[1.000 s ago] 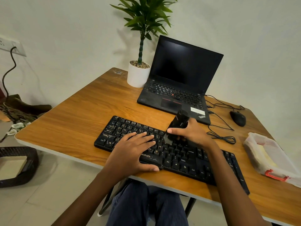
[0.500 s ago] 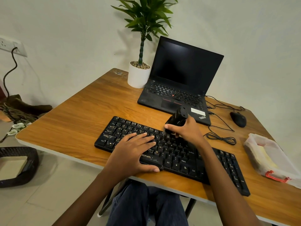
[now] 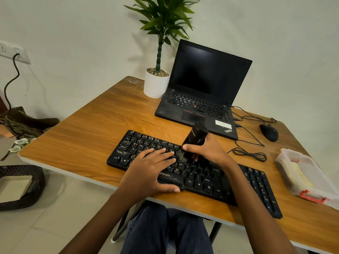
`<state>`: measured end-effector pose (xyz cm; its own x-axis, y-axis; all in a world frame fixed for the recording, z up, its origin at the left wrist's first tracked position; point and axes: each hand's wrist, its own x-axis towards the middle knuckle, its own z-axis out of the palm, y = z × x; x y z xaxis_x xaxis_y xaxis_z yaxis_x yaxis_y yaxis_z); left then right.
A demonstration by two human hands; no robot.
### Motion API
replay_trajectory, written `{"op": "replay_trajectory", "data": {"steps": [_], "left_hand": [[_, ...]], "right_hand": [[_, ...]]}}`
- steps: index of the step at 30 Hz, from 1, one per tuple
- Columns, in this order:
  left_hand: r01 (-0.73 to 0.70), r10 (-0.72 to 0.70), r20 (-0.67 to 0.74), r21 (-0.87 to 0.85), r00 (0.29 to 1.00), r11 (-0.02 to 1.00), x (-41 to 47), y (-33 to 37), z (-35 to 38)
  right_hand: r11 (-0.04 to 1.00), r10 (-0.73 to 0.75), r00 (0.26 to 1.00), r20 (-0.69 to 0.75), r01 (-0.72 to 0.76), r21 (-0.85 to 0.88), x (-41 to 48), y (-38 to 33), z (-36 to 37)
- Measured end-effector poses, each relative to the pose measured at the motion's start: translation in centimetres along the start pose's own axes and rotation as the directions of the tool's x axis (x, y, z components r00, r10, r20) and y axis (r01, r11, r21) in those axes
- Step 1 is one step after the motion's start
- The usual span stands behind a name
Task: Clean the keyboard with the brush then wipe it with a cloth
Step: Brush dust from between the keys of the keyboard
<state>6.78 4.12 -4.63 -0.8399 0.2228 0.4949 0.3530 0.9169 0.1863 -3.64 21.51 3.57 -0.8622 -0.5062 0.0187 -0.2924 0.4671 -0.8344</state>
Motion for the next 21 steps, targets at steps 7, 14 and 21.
{"op": "replay_trajectory", "data": {"steps": [7, 14, 21], "left_hand": [[-0.001, 0.001, 0.002, -0.004, 1.0, 1.0, 0.0, 0.0, 0.0], [0.002, -0.002, 0.013, 0.002, 1.0, 1.0, 0.1, 0.0, 0.0], [0.002, -0.002, 0.011, 0.003, 1.0, 1.0, 0.0, 0.0, 0.0]], "right_hand": [[0.997, -0.024, 0.986, -0.167, 0.011, -0.079, 0.3, 0.4, 0.2], [0.997, 0.014, 0.999, 0.044, -0.01, -0.077, -0.9, 0.1, -0.1], [0.995, -0.077, 0.991, -0.106, 0.068, -0.078, -0.6, -0.3, 1.6]]}}
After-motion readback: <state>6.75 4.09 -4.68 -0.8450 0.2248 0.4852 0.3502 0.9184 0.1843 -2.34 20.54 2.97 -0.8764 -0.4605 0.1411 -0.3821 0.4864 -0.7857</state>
